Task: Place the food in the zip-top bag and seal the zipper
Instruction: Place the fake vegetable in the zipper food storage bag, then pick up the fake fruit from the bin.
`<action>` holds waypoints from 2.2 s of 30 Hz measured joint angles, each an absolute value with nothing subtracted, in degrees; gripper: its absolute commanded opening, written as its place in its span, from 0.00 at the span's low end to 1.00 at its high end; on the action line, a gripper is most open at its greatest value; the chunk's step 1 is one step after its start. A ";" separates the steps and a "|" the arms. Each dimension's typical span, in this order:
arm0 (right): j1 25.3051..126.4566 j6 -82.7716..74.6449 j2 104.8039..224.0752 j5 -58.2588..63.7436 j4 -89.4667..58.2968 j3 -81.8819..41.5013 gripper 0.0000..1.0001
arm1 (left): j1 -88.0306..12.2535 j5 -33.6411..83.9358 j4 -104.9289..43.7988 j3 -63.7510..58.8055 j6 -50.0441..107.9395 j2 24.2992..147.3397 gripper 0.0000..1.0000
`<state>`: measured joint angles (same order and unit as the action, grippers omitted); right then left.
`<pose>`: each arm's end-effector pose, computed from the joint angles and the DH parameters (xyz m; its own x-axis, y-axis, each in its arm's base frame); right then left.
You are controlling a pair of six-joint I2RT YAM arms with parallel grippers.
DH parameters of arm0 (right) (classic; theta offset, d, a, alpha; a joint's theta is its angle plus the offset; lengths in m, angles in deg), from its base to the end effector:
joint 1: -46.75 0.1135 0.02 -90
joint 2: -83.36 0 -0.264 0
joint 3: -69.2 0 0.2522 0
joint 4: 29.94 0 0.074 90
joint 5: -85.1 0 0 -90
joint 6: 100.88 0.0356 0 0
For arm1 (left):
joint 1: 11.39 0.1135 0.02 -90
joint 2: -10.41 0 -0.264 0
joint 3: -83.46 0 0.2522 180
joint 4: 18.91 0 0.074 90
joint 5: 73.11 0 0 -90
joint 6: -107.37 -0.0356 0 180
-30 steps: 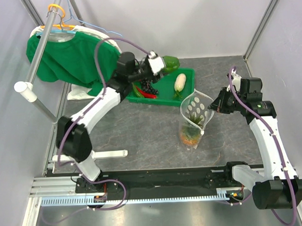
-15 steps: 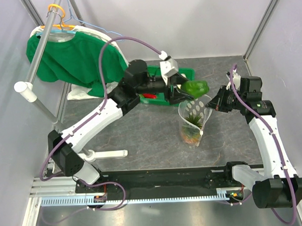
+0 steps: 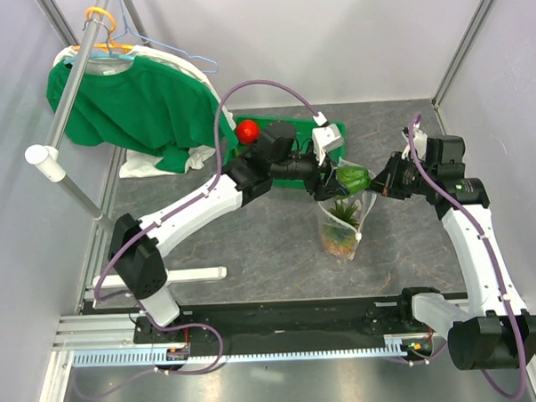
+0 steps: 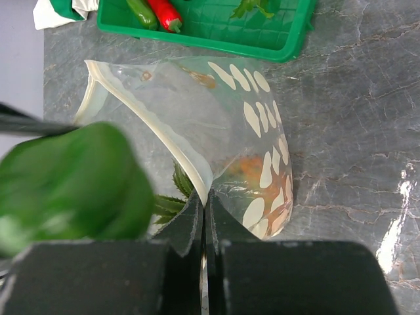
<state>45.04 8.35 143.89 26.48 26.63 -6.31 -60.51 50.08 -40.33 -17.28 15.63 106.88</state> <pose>0.2123 0.0122 0.3392 -0.7463 0.3036 -0.5923 -0.1250 0.8102 0.5727 0.2473 -0.3155 0.3640 -0.1633 0.2275 -0.9600 0.9805 0.1454 -0.1323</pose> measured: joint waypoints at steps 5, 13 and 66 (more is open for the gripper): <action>45.04 8.48 144.20 26.11 26.50 -6.31 0.00 | -60.88 45.64 -43.11 -19.36 13.16 109.96 0.53; 45.04 8.94 145.05 26.08 25.82 -6.31 0.00 | -61.39 38.78 -43.72 -20.76 11.22 110.33 0.90; 45.04 9.00 144.98 25.67 25.64 -6.31 0.00 | -34.70 13.73 -55.15 -52.63 -24.63 147.73 0.84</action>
